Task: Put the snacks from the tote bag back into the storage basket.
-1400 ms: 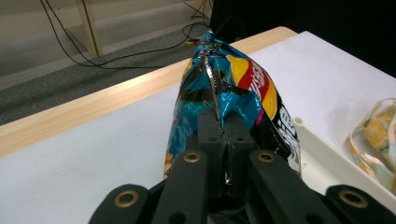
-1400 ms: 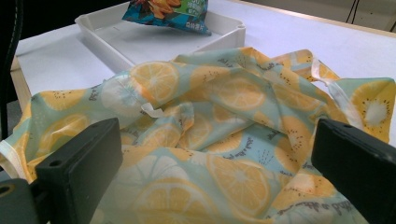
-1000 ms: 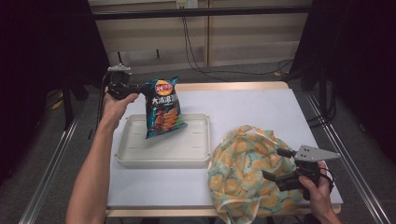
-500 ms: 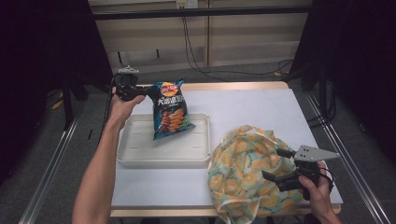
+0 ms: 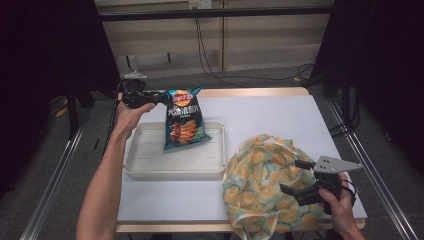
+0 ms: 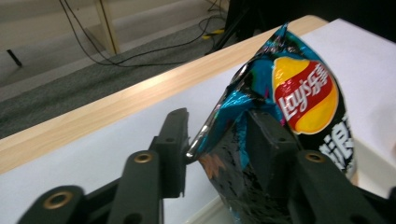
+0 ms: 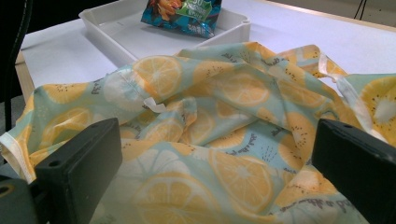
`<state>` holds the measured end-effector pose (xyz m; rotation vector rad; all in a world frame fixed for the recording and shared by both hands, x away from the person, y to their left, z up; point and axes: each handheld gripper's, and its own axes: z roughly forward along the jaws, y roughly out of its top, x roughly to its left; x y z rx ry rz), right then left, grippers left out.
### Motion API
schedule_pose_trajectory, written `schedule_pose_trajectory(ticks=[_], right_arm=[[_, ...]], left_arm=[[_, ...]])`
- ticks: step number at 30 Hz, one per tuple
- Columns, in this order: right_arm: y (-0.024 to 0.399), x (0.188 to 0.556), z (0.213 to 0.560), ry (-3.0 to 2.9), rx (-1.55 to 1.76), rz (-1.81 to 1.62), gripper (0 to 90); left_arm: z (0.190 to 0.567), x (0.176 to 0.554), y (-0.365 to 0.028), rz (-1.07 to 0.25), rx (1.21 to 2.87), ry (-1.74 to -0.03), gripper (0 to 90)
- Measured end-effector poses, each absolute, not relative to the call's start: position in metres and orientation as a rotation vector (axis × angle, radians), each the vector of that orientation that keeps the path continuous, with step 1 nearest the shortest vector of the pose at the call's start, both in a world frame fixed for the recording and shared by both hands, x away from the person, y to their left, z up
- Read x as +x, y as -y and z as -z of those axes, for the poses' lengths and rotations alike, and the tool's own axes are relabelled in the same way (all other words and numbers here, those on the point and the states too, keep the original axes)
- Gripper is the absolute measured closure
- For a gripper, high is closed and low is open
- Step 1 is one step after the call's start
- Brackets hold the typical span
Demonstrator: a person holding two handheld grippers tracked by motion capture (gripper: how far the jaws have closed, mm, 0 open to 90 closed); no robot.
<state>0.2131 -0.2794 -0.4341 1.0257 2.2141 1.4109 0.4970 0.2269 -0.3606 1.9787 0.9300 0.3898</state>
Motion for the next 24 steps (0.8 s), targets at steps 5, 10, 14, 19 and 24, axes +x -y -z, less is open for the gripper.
schedule_pose_trajectory(ticks=[5, 10, 14, 19, 24], right_arm=[[0.281, 0.214, 0.436, -2.215, 1.025, -1.411, 1.1], [0.282, 0.214, 0.436, -2.214, 1.029, -1.408, 1.1], [0.28, 0.214, 0.436, -2.215, 1.034, -1.406, 1.1], [0.279, 0.216, 0.437, -2.225, 1.027, -1.398, 1.1], [0.278, 0.217, 0.436, -2.224, 1.028, -1.399, 1.1]], left_arm=[[0.35, 0.49, -0.235, -0.416, 1.92, -0.925, 44.5], [0.341, 0.477, -0.239, -0.429, 1.884, -0.909, 40.4], [0.339, 0.456, -0.243, -0.402, 1.839, -0.875, 49.8], [0.35, 0.431, -0.245, -0.36, 1.878, -0.803, 77.5], [0.363, 0.41, -0.247, -0.365, 1.894, -0.771, 90.0]])
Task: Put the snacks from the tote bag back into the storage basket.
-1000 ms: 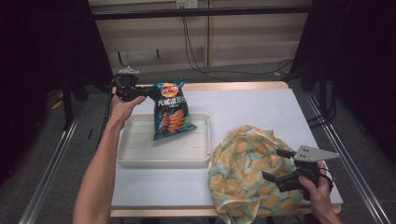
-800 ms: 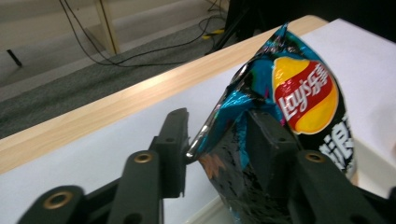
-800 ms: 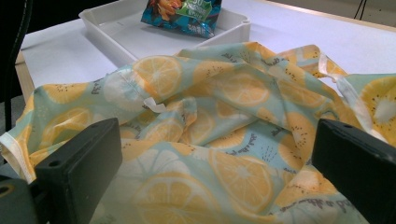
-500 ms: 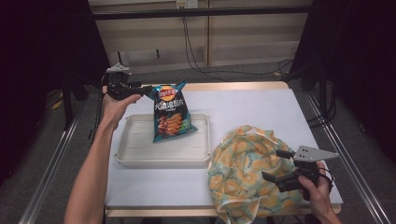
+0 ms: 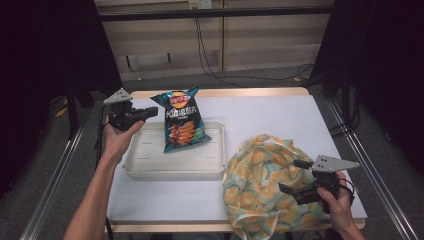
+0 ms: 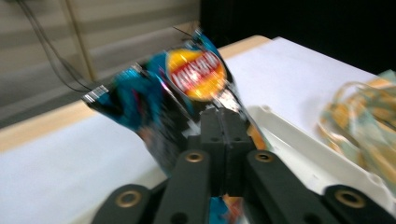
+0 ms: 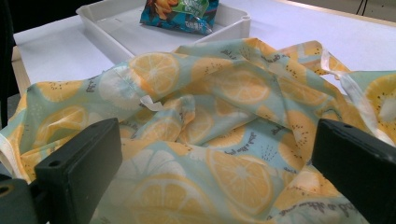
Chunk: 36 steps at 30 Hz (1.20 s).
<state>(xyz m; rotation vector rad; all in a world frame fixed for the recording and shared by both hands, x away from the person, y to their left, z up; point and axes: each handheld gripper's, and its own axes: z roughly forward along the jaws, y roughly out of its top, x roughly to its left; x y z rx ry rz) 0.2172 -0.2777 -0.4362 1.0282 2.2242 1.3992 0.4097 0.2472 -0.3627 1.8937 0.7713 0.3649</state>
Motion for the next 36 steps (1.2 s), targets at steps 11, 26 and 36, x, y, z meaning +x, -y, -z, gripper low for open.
schedule_pose_trajectory(ticks=[11, 26, 36], right_arm=[[0.275, 0.218, 0.436, -2.224, 1.032, -1.386, 1.1], [0.273, 0.219, 0.438, -2.229, 1.035, -1.363, 1.1], [0.274, 0.22, 0.438, -2.23, 1.033, -1.359, 1.1]], left_arm=[[0.397, 0.384, -0.235, -0.252, 2.035, -0.739, 90.0], [0.441, 0.404, -0.211, -0.143, 2.245, -0.822, 90.0], [0.453, 0.42, -0.217, -0.116, 2.278, -0.907, 90.0]])
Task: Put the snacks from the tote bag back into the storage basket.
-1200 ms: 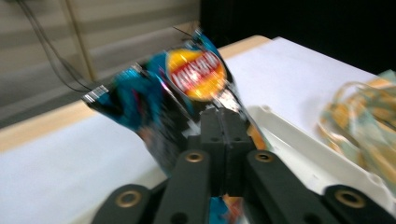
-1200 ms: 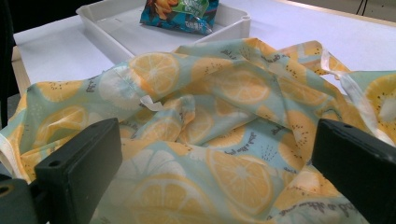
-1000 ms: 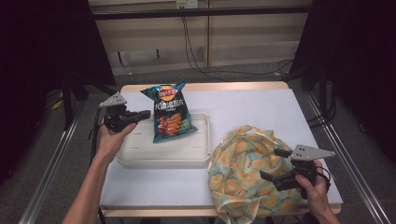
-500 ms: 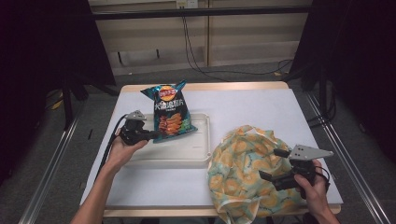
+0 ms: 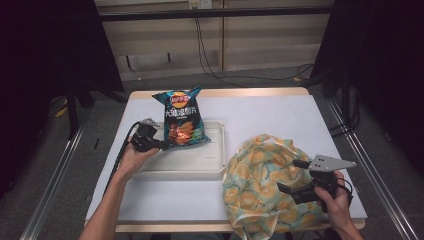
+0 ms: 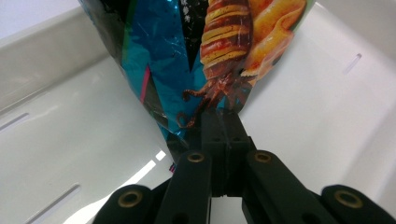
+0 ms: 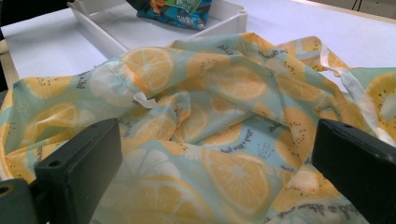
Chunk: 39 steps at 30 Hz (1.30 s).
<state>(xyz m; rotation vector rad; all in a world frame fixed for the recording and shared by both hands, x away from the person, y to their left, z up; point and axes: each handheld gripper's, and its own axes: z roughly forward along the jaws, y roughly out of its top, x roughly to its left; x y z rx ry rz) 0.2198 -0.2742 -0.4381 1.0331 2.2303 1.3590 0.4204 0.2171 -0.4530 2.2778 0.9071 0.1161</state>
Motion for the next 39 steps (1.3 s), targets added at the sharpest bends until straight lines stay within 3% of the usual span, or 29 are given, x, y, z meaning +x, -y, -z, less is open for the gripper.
schedule_pose_trajectory(ticks=[18, 27, 33, 36, 39], right_arm=[[0.273, 0.219, 0.438, -2.238, 1.025, -1.364, 1.1], [0.274, 0.219, 0.438, -2.232, 1.025, -1.371, 1.1], [0.275, 0.218, 0.437, -2.222, 1.027, -1.375, 1.1], [0.276, 0.218, 0.436, -2.212, 1.035, -1.38, 1.1], [0.276, 0.218, 0.436, -2.211, 1.036, -1.386, 1.1]], left_arm=[[0.454, 0.431, -0.223, -0.123, 2.207, -0.992, 90.0], [0.445, 0.418, -0.237, -0.151, 2.095, -0.947, 82.1], [0.431, 0.404, -0.241, -0.203, 2.017, -0.905, 62.0], [0.422, 0.396, -0.242, -0.229, 1.989, -0.899, 43.5], [0.413, 0.387, -0.243, -0.285, 1.969, -0.893, 32.5]])
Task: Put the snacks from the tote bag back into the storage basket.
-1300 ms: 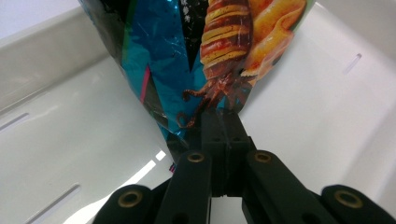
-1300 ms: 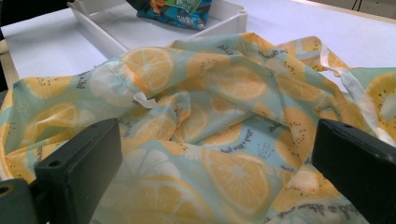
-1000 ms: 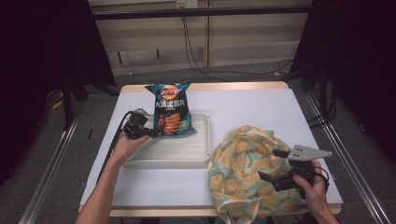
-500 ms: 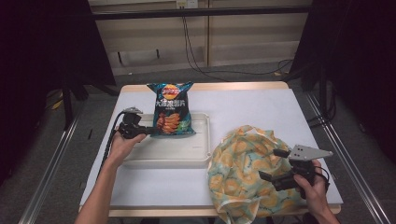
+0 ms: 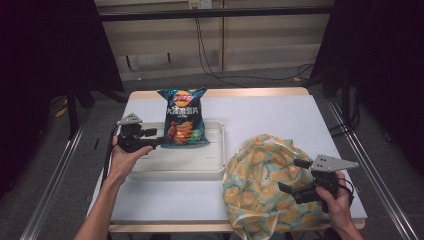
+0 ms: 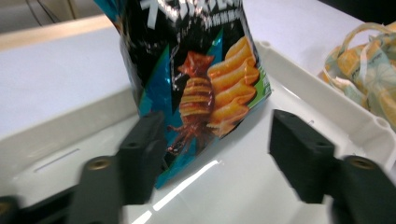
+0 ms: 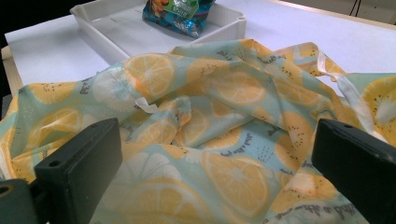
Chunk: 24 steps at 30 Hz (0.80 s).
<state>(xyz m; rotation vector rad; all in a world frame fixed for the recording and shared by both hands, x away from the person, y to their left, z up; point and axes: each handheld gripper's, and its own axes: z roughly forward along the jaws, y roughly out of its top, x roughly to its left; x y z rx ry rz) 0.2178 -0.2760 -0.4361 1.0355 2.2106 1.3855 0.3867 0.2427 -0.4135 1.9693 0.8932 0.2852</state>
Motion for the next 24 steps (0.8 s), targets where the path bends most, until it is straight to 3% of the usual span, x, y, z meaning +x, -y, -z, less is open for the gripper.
schedule_pose_trajectory(ticks=[2, 5, 13, 19, 24], right_arm=[[0.276, 0.217, 0.436, -2.207, 1.034, -1.387, 1.1], [0.278, 0.217, 0.435, -2.194, 1.037, -1.389, 1.1], [0.277, 0.217, 0.434, -2.172, 1.052, -1.369, 1.0], [0.278, 0.216, 0.435, -2.144, 1.068, -1.352, 1.0], [0.279, 0.216, 0.435, -2.141, 1.075, -1.353, 1.0]], left_arm=[[0.408, 0.379, -0.245, -0.304, 1.961, -0.887, 21.6], [0.4, 0.369, -0.25, -0.301, 1.944, -0.914, 12.8], [0.394, 0.334, -0.248, -0.36, 1.879, -0.894, 8.4], [0.407, 0.307, -0.242, -0.436, 1.929, -0.84, 6.1], [0.413, 0.289, -0.246, -0.415, 1.907, -0.845, 2.7]])
